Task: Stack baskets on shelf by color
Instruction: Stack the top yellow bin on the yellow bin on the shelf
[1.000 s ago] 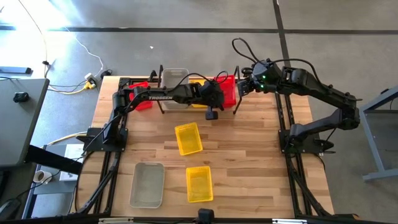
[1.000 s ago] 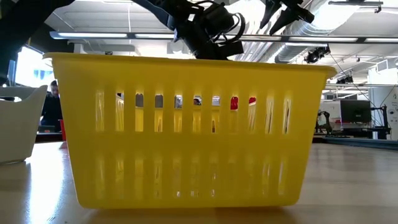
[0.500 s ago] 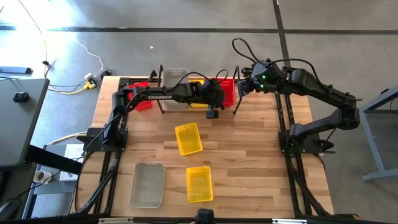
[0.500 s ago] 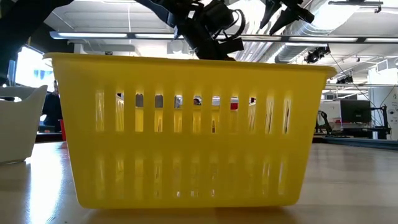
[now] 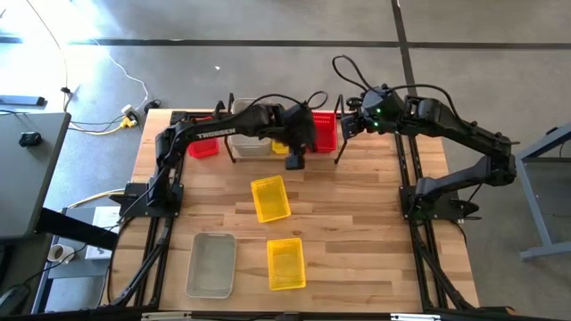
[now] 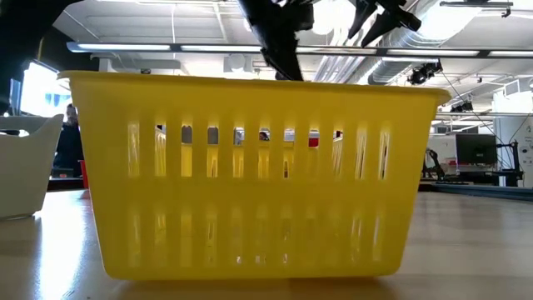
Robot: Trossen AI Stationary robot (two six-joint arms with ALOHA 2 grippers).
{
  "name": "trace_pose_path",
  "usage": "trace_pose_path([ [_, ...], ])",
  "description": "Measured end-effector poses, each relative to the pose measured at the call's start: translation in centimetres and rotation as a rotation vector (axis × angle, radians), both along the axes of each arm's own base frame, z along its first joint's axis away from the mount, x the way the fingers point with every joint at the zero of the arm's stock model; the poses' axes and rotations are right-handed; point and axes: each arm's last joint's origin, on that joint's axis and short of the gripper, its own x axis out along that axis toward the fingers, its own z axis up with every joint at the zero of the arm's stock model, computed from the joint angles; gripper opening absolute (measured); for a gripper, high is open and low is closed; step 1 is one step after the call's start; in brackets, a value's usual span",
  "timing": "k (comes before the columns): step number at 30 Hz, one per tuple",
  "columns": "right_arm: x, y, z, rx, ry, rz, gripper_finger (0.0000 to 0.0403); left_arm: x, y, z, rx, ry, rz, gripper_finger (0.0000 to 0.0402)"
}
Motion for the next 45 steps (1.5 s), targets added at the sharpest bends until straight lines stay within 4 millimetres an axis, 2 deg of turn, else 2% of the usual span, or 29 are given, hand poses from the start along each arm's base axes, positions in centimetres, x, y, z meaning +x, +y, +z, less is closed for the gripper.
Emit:
trace_pose_path([
  [6, -0.1, 0.0, -0.1, 0.003, 0.015, -0.005, 0.0151, -1.5, -1.8, -1.3, -0.179, 0.07, -0.019, 0.0115],
  [15, -0.3, 0.1, -0.4, 0.026, 0.036, -0.02, 0.0151, -2.9, -6.1, -4.4, -0.234, 0.175, -0.046, 0.0115],
  [20, -0.5, 0.2, -0.6, 0.046, 0.069, -0.029, 0.0151, -3.7, -8.4, -5.2, -0.247, 0.184, -0.057, 0.0115],
  [27, -0.9, 0.4, -1.0, 0.103, 0.09, -0.051, 0.0151, -3.9, -11.7, -5.8, -0.285, 0.154, -0.048, 0.0115],
  [36, -0.8, 1.0, -1.2, 0.131, 0.128, 0.047, 0.0151, -3.5, -15.1, -5.9, -0.32, 0.122, -0.022, 0.0115],
  [40, -0.7, 1.7, -1.2, 0.144, 0.137, 0.106, 0.0151, -3.4, -16.7, -5.9, -0.267, 0.108, 0.012, 0.0115],
  [45, -0.5, 2.4, -1.2, 0.138, 0.152, 0.158, 0.0151, -3.6, -17.8, -7.6, -0.2, 0.119, 0.112, 0.0115],
])
